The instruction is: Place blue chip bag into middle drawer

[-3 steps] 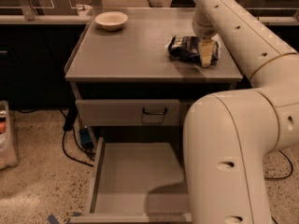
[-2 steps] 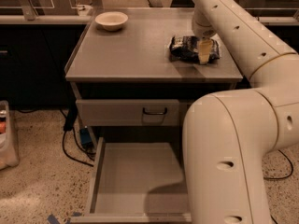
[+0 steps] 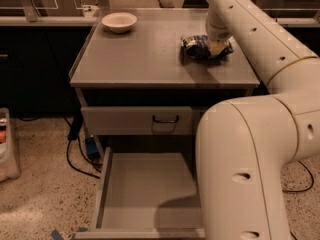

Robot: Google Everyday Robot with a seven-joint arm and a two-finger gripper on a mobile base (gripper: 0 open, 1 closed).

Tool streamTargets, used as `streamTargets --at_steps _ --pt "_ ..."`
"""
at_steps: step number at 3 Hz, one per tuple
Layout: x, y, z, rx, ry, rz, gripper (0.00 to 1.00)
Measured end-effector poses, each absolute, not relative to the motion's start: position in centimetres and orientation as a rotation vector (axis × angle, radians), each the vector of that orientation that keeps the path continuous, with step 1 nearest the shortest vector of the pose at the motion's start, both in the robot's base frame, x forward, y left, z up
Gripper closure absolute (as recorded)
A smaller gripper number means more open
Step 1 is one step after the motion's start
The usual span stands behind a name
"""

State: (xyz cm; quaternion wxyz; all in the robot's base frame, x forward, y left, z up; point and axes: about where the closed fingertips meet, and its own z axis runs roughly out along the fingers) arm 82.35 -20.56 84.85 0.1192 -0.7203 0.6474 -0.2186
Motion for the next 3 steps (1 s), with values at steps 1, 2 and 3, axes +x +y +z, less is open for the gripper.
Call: streamTargets --at_steps 1,2,3 --pt "82.35 -20.56 84.85 -2.106 1.893 -0.639 0.94" --pt "82.35 -20.56 84.85 -2.106 1.893 -0.639 1.0" --pt "82.18 -20.58 84.77 -2.095 1.904 -0.63 1.0"
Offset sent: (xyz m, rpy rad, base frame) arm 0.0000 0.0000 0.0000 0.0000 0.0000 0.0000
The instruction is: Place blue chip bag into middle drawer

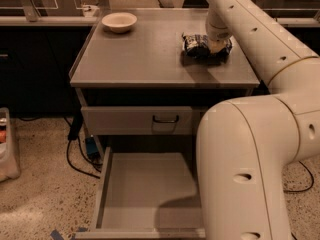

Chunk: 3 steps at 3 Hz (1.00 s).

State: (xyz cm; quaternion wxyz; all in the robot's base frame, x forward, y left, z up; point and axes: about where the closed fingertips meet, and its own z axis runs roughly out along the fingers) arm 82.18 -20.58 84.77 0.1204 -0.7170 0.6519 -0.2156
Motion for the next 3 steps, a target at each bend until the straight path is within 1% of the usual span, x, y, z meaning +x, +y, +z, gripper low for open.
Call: streamTargets --at_steps 1,2,3 --pt "81.7 -20.0 88.2 -2.073 1.853 -0.7 1.0" --pt "79.9 -19.5 93.8 -2.036 1.776 -0.805 1.0" --pt "76.6 -19.5 97.6 -2.012 1.698 -0.809 1.0"
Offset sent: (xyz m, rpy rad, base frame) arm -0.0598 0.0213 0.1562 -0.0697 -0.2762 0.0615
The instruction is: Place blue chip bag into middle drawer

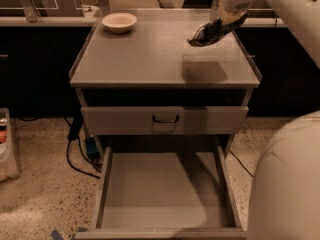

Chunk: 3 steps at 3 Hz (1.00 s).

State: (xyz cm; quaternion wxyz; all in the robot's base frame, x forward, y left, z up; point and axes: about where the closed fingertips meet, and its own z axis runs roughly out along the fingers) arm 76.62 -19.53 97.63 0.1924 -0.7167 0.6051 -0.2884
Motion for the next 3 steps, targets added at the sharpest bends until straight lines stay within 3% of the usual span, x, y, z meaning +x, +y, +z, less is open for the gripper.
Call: streamTargets --at_steps 3 --pt "65.5 -22.4 96.8 -2.043 1.481 -0.498 1.0"
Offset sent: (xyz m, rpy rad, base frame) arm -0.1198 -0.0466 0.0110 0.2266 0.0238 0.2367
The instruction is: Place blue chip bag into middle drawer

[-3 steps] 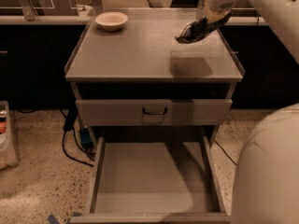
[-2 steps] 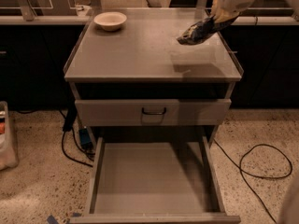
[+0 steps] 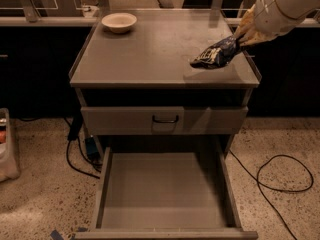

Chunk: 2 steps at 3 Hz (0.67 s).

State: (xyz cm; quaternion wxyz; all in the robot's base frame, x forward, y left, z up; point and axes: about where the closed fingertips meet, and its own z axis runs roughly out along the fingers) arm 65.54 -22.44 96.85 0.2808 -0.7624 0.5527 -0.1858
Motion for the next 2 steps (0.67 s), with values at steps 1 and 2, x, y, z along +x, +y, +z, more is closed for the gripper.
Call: streamTargets --at_steps 1,2 --pt "65.54 -22.43 96.85 -2.043 1.481 -0.498 1.0" --pt "65.74 -22.01 96.63 -2.057 1.461 -0.496 1.0"
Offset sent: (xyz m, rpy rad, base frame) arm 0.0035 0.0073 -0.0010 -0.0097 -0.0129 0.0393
